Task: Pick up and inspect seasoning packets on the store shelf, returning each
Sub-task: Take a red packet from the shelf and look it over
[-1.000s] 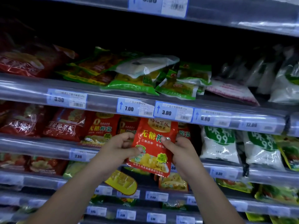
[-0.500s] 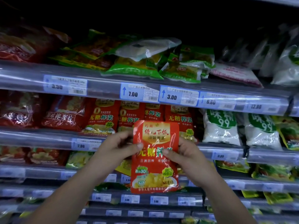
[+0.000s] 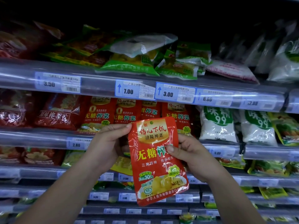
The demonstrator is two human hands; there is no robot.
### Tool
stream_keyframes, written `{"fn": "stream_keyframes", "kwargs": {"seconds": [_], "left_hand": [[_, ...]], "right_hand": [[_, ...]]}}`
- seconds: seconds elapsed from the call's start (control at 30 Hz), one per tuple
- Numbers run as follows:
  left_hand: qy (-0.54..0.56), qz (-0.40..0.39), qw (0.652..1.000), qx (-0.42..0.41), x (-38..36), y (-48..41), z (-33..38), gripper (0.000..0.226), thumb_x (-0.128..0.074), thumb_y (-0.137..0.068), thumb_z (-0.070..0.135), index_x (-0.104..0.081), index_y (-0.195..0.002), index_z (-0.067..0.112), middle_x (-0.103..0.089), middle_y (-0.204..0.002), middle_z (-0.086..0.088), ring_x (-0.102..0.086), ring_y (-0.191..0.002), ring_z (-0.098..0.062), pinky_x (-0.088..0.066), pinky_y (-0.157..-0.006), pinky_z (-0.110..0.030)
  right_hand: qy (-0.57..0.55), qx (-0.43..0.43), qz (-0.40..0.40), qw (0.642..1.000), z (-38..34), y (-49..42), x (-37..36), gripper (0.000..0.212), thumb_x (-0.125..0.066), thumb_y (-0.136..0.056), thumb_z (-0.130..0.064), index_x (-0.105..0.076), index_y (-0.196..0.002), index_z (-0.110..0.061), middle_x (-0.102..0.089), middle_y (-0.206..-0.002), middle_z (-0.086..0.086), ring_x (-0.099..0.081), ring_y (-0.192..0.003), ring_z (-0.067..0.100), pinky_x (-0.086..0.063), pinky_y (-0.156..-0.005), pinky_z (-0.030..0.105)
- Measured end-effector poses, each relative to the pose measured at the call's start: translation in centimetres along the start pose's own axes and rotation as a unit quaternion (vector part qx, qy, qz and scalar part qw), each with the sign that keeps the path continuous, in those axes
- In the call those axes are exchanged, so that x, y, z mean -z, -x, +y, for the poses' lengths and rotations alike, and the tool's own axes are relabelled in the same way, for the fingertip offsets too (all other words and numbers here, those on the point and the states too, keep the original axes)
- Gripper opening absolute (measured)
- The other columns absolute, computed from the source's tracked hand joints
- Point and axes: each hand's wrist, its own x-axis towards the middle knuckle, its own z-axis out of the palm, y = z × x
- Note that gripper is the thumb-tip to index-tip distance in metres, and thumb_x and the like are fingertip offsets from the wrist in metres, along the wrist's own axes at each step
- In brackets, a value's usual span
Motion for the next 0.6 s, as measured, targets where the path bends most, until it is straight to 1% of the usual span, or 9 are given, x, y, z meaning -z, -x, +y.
{"fn": "stream_keyframes", "kwargs": {"seconds": [0.1,0.17,0.27,0.33,0.4,0.47,0.5,0.53,0.6], "left_hand": [[0.001,0.002,1.000,-0.002,0.1,0.0,-0.2,0.029,-0.061,-0.079,0.024,-0.075,-0.057,0.013,-0.070,-0.056,-0.005,-0.068,-0.055,-0.019,-0.054,-0.048,-0.025],[0.002,0.021,1.000,-0.004,0.3,0.0,-0.2,0.025,-0.062,-0.080,0.025,-0.075,-0.062,0.013,-0.070,-0.057,-0.005,-0.068,-0.057,-0.018,-0.054,-0.049,-0.025],[-0.005,0.082,0.996,-0.025,1.1,-0.3,-0.1,0.019,-0.061,-0.092,0.022,-0.073,-0.081,0.010,-0.070,-0.059,-0.002,-0.066,-0.055,-0.014,-0.051,-0.047,-0.023],[-0.032,0.110,0.993,-0.041,1.6,-0.5,-0.1,0.019,-0.057,-0.097,0.018,-0.072,-0.089,0.009,-0.070,-0.057,0.000,-0.063,-0.051,-0.010,-0.047,-0.044,-0.019],[-0.046,0.124,0.990,-0.045,1.7,-0.5,-0.1,0.018,-0.057,-0.098,0.018,-0.073,-0.093,0.010,-0.071,-0.058,0.000,-0.064,-0.051,-0.009,-0.048,-0.045,-0.019],[-0.053,0.140,0.988,-0.042,2.0,-0.7,-0.2,0.018,-0.059,-0.098,0.021,-0.075,-0.092,0.015,-0.074,-0.066,-0.002,-0.069,-0.059,-0.013,-0.053,-0.053,-0.024],[-0.065,0.137,0.988,-0.041,2.2,-0.8,-0.2,0.017,-0.060,-0.098,0.022,-0.076,-0.091,0.016,-0.076,-0.071,-0.002,-0.071,-0.065,-0.015,-0.055,-0.058,-0.026],[-0.086,0.126,0.988,-0.037,2.3,-0.8,-0.1,0.014,-0.063,-0.096,0.020,-0.075,-0.090,0.017,-0.077,-0.076,-0.001,-0.073,-0.070,-0.015,-0.057,-0.061,-0.026],[-0.159,0.088,0.983,-0.029,2.4,-0.7,0.0,0.009,-0.070,-0.090,0.009,-0.074,-0.088,0.018,-0.078,-0.080,0.002,-0.076,-0.073,-0.009,-0.058,-0.062,-0.022]], "right_hand": [[0.005,-0.001,0.000,1.000,0.0,-0.1,0.0,0.037,-0.059,-0.094,-0.014,-0.060,-0.129,-0.003,-0.072,-0.123,0.020,-0.070,-0.112,0.040,-0.058,-0.093,0.050],[0.012,-0.004,0.013,1.000,0.1,-0.3,0.0,0.033,-0.059,-0.094,-0.015,-0.063,-0.125,-0.005,-0.074,-0.118,0.018,-0.072,-0.106,0.036,-0.061,-0.088,0.046],[0.051,-0.007,0.062,0.997,0.3,-0.8,-0.2,0.017,-0.064,-0.090,-0.019,-0.076,-0.101,-0.018,-0.080,-0.098,0.011,-0.074,-0.087,0.028,-0.062,-0.068,0.032],[0.063,-0.006,0.080,0.995,0.6,-1.1,-0.3,0.011,-0.069,-0.086,-0.019,-0.078,-0.089,-0.024,-0.080,-0.093,0.012,-0.072,-0.084,0.027,-0.062,-0.067,0.033],[0.081,-0.008,0.068,0.994,0.5,-1.4,-0.8,0.011,-0.071,-0.088,-0.014,-0.075,-0.097,-0.019,-0.079,-0.097,0.015,-0.075,-0.089,0.029,-0.062,-0.075,0.039],[0.094,0.002,0.075,0.993,0.6,-2.1,-1.2,0.017,-0.072,-0.089,-0.008,-0.072,-0.106,-0.014,-0.079,-0.096,0.015,-0.077,-0.092,0.030,-0.063,-0.079,0.044],[0.093,0.012,0.098,0.991,0.8,-2.5,-1.3,0.020,-0.072,-0.089,-0.007,-0.072,-0.109,-0.014,-0.078,-0.096,0.017,-0.077,-0.094,0.033,-0.063,-0.080,0.046],[0.084,0.022,0.128,0.988,0.8,-3.0,-1.3,0.024,-0.073,-0.089,-0.008,-0.071,-0.112,-0.013,-0.077,-0.098,0.021,-0.075,-0.097,0.036,-0.063,-0.079,0.047],[0.051,0.035,0.181,0.981,0.7,-3.8,-1.2,0.029,-0.072,-0.089,-0.007,-0.067,-0.118,-0.010,-0.074,-0.104,0.025,-0.074,-0.100,0.036,-0.063,-0.074,0.039]]}}
